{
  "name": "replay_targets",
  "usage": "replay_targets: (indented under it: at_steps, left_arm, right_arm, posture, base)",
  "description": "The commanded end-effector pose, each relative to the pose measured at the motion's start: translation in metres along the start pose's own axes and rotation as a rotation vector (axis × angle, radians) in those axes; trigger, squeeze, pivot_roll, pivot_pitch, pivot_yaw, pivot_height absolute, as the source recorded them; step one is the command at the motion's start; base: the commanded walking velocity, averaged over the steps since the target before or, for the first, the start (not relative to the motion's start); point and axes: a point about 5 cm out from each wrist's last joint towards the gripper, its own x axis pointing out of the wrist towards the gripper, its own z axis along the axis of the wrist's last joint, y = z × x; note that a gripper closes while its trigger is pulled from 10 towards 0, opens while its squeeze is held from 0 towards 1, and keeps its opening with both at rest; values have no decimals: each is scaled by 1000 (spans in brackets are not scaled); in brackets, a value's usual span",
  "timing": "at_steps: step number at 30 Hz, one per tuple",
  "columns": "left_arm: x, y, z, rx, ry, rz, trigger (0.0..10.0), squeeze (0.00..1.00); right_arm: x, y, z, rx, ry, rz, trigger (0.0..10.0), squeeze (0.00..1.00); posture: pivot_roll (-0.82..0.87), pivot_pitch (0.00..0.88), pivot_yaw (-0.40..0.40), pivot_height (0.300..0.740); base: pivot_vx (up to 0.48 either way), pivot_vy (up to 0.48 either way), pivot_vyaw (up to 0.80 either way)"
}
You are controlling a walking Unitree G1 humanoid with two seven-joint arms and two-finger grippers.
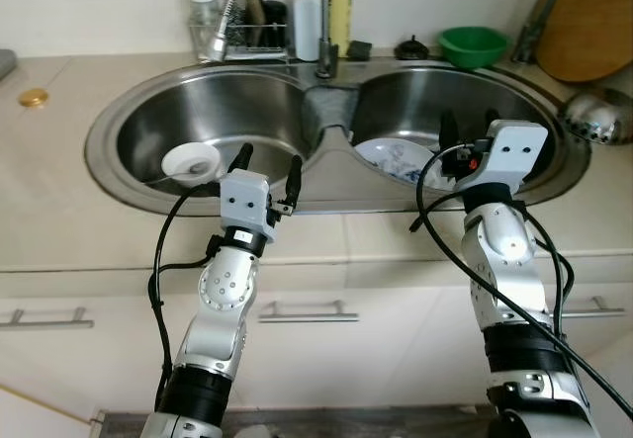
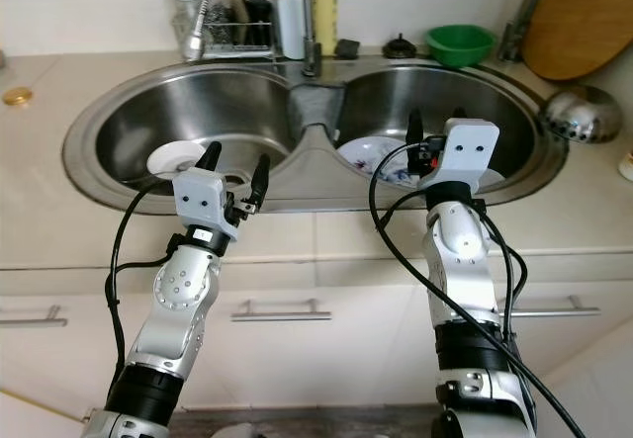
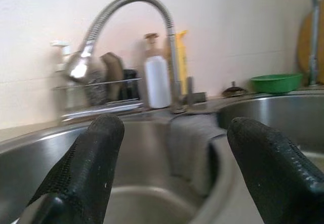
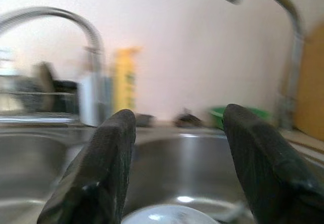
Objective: Kitchen organization
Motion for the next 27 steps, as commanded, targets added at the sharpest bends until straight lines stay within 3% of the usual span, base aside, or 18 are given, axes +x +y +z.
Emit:
replay_targets:
  at_steps: [1, 8, 27]
  left_arm:
    - [1, 3, 2, -1, -4, 7, 10000, 0]
    - [1, 3, 2, 1, -7, 7, 10000, 0]
    - [0, 3, 5, 23, -33, -2, 10000, 0]
  right_arm:
    - [-2, 8, 6, -19, -28, 32, 10000, 0]
    - [-6, 11, 7, -28, -27, 34, 10000, 0]
    - [-13, 11, 13, -31, -63, 27, 10000, 0]
  posture:
    - [-72, 0, 5, 740]
    - [-72, 0, 6, 740]
    - [-74, 0, 7, 740]
  base:
    - [0, 480, 0]
    - [0, 480, -229]
    - [0, 0, -800]
